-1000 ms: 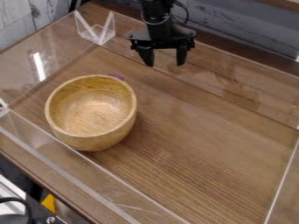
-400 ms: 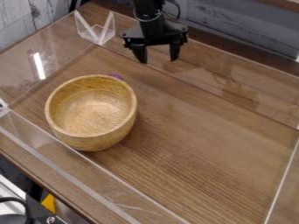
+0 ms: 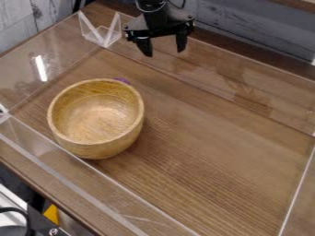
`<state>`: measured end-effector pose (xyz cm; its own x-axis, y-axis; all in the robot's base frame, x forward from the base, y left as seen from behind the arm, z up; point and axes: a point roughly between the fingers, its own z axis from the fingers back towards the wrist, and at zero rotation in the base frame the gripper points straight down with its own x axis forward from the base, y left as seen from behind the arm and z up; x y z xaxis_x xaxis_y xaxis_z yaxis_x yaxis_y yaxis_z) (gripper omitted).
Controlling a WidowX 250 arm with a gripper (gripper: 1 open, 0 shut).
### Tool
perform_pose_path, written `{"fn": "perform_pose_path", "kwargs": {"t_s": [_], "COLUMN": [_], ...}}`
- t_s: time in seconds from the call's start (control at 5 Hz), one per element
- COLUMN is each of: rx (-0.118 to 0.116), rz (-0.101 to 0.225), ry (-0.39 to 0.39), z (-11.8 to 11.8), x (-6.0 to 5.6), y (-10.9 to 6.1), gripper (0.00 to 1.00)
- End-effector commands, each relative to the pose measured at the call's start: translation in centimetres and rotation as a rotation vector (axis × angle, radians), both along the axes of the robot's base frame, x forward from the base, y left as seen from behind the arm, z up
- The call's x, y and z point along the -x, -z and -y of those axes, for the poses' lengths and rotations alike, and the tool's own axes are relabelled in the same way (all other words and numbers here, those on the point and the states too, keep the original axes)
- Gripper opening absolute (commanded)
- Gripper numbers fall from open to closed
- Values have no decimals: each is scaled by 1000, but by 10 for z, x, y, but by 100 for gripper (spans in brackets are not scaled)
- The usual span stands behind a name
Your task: Put the purple eggplant in the brown bowl
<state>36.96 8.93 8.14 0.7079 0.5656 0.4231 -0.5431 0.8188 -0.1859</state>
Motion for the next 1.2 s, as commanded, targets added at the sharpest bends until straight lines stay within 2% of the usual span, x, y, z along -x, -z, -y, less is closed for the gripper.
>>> {"fn": "perform_pose_path", "kwargs": {"t_s": [0.0, 1.0], "rx": [-22, -13], "rz": [99, 165], "ry": [-46, -193], "z": [-7, -14], "x": [0, 0], "y": [-31, -33], "gripper": [100, 100]}}
